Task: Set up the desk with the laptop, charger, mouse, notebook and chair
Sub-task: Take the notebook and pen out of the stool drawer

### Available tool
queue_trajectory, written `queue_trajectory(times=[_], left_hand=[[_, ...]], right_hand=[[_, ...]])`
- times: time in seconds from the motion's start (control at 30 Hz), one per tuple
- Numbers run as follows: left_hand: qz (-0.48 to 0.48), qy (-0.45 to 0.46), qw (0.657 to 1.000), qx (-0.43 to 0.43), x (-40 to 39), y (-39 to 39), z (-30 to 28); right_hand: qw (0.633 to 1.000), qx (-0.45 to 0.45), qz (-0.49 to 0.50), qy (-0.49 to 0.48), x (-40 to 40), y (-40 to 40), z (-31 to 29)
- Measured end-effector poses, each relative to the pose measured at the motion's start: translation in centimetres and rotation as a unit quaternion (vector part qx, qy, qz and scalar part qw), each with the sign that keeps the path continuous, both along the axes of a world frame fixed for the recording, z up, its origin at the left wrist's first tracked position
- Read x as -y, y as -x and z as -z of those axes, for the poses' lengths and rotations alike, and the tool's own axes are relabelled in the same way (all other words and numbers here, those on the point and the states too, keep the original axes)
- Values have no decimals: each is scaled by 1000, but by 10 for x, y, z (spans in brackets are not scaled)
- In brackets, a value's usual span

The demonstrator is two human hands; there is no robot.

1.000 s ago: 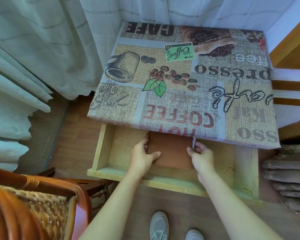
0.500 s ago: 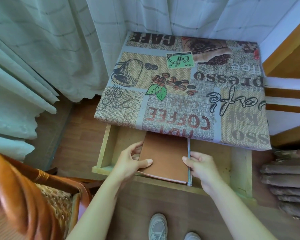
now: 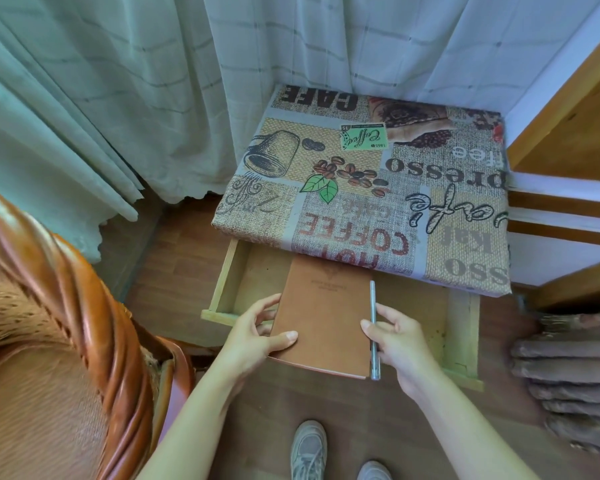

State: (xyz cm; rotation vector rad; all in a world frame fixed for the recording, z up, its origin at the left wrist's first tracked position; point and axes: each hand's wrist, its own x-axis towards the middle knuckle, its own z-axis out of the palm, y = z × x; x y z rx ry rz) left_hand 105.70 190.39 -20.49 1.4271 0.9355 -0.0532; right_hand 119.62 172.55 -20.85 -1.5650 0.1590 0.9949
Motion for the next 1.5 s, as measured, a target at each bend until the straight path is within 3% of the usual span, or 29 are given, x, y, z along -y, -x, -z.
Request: queue_trajectory(times=[0.23, 0.5, 0.73, 1.0, 1.33, 1.5], left_hand=[[-7, 10, 1000, 7, 19, 25, -21], [-27, -2, 998, 48, 23, 28, -59], [-6, -88, 993, 80, -4, -37, -60], [40, -170, 980, 92, -43, -140, -19], [66, -363, 926, 87, -58, -178, 22], [215, -432, 874, 56, -58, -181, 20]], right_hand=[[999, 13, -46, 3, 20, 16, -29], [999, 34, -33, -24, 19, 16, -65], [997, 72, 19, -19, -8, -41, -78], [984, 125, 117, 45, -55, -122, -37], [936, 296, 121, 148, -67, -155, -7], [917, 371, 64, 131, -64, -149, 6]])
